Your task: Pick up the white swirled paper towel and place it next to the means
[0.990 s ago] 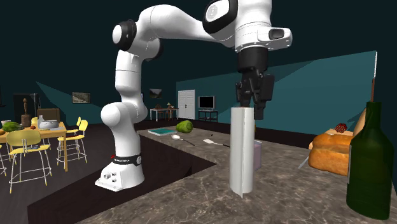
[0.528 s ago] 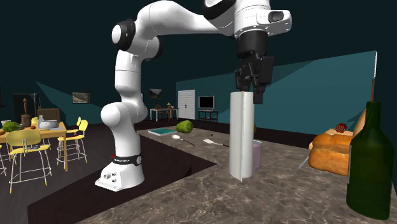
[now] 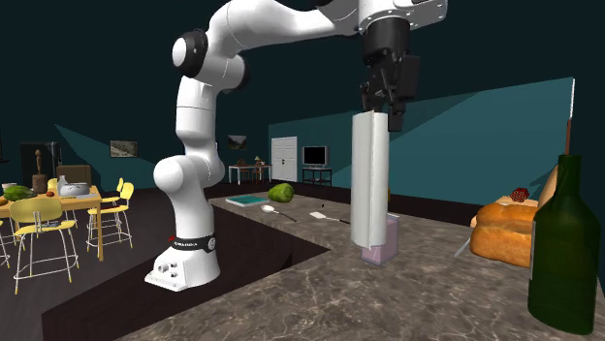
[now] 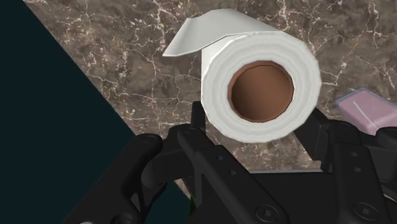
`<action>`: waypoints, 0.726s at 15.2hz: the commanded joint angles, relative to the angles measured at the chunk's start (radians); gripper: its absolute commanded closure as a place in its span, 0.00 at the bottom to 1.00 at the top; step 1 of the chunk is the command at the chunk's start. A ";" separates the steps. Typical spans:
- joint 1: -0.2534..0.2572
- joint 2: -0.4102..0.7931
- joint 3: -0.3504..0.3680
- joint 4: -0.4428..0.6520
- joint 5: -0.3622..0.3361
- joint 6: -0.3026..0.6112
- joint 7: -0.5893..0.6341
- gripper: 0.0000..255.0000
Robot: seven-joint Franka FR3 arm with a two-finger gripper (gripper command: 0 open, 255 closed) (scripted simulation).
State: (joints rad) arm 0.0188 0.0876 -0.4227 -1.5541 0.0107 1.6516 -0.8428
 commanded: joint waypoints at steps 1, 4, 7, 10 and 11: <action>-0.001 0.003 -0.001 0.032 0.001 -0.030 -0.001 1.00; -0.004 0.015 -0.002 0.087 0.006 -0.074 -0.005 1.00; -0.009 0.031 -0.004 0.148 0.013 -0.120 -0.010 1.00; -0.015 0.050 -0.007 0.213 0.022 -0.168 -0.016 1.00; -0.017 0.057 -0.008 0.236 0.025 -0.184 -0.018 1.00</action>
State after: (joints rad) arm 0.0045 0.1364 -0.4293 -1.3406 0.0321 1.4830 -0.8577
